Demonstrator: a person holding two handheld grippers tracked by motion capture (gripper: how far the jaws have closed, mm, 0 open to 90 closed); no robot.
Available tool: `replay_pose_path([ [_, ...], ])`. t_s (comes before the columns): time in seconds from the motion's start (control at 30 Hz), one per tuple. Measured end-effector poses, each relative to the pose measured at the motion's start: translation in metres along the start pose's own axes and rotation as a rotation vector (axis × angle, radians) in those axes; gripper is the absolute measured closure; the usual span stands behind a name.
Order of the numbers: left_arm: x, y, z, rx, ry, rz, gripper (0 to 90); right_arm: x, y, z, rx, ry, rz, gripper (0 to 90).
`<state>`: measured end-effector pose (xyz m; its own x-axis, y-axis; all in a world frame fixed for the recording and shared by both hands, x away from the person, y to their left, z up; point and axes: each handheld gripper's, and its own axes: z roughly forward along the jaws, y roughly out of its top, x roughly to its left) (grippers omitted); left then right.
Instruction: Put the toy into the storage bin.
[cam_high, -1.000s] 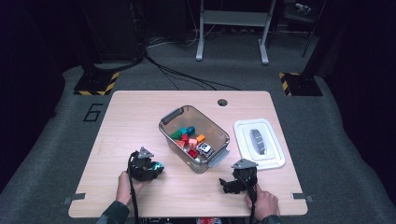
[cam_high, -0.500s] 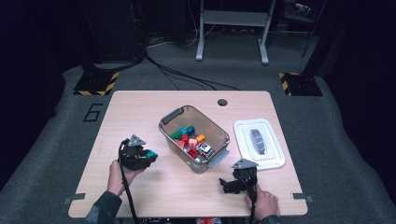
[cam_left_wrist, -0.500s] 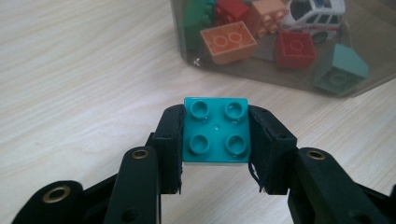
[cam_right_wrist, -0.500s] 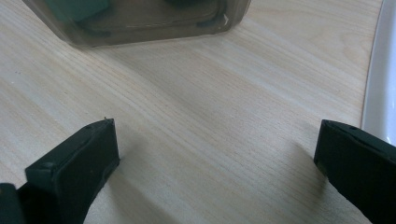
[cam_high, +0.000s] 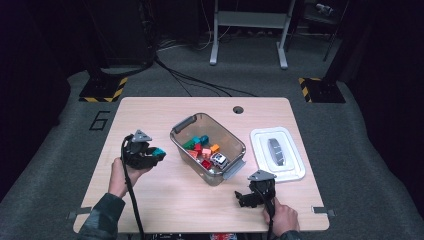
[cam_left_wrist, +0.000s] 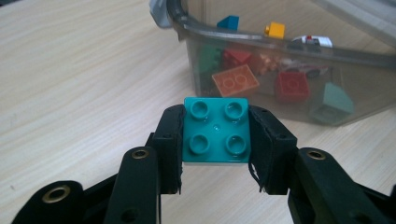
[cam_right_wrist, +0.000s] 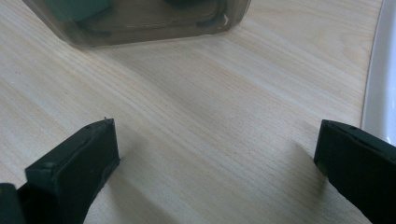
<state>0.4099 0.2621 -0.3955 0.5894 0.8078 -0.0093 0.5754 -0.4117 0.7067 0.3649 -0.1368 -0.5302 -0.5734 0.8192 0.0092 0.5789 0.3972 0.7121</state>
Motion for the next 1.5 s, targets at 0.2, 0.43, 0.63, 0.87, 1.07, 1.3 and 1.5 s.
replay_pose_path([
  [0.2, 0.001, 0.018, -0.009, -0.015, 0.013, 0.025, 58.8, 0.0, 0.0, 0.0, 0.0, 0.0, 0.0, 0.0],
  [0.43, -0.001, 0.041, -0.012, -0.033, 0.015, 0.051, 58.7, 0.0, 0.0, 0.0, 0.0, 0.0, 0.0, 0.0],
  [0.63, -0.009, 0.061, -0.004, -0.042, 0.003, 0.064, 58.7, 0.0, 0.0, 0.0, 0.0, 0.0, 0.0, 0.0],
  [0.87, -0.023, 0.074, 0.013, -0.031, -0.028, 0.084, 58.7, 0.0, 0.0, 0.0, 0.0, 0.0, -0.001, 0.0],
  [1.07, -0.033, 0.079, 0.028, -0.012, -0.055, 0.095, 58.6, 0.0, 0.0, 0.0, 0.0, 0.0, 0.0, 0.0],
  [1.3, -0.041, 0.079, 0.045, 0.033, -0.082, 0.099, 58.5, 0.0, 0.0, 0.0, 0.0, 0.001, -0.001, 0.0],
  [1.5, -0.051, 0.073, 0.061, 0.083, -0.104, 0.109, 58.4, 0.0, 0.0, 0.0, 0.0, 0.0, -0.001, 0.0],
])
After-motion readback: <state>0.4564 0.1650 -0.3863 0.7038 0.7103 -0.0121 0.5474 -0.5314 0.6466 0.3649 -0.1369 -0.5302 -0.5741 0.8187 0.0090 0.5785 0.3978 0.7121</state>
